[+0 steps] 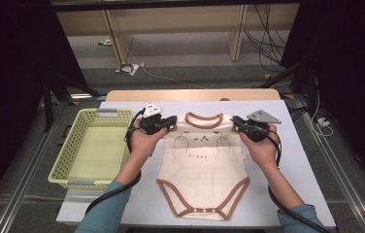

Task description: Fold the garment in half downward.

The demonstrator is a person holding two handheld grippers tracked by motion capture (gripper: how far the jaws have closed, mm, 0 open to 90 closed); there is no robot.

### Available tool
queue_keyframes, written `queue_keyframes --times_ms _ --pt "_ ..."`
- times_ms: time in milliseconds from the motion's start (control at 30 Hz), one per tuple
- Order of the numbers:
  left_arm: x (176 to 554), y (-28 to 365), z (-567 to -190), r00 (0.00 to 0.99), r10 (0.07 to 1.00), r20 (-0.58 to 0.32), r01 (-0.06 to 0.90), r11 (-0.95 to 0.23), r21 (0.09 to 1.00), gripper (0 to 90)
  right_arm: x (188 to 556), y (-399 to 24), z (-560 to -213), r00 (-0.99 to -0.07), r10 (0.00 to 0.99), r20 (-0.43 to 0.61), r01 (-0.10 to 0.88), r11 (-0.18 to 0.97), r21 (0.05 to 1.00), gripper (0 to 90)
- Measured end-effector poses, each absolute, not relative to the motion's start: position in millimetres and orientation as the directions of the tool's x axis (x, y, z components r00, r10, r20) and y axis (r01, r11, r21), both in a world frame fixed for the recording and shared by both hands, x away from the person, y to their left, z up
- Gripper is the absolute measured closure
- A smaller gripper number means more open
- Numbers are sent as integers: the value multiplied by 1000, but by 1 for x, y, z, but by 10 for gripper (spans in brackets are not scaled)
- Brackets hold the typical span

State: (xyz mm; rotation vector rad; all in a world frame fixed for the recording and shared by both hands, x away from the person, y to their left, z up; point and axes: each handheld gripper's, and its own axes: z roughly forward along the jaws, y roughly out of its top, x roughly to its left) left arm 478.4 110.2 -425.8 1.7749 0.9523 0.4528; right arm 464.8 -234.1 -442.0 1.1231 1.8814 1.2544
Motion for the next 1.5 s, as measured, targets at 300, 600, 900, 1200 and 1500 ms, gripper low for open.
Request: queue_keyframes --times_ms 300,600,900,1200,1500 --pt "468 112 -433 624 771 -127 381 -159 911 877 458 -234 -446 -469 881 -61 316 232 920 861" --pt "456 112 -435 635 763 -118 368 -164 915 877 452 -233 -448 -478 874 -86 313 261 913 861" --pt "453 115 -438 633 764 -123 375 -164 912 877 450 -233 -449 -481 872 -85 315 263 912 861" --pt "449 115 -437 638 760 -124 375 -167 912 877 445 -233 -449 -484 872 -80 313 257 914 861" --pt "446 115 -437 641 760 -108 372 -184 910 877 440 -234 -448 -492 867 -79 310 259 915 860"
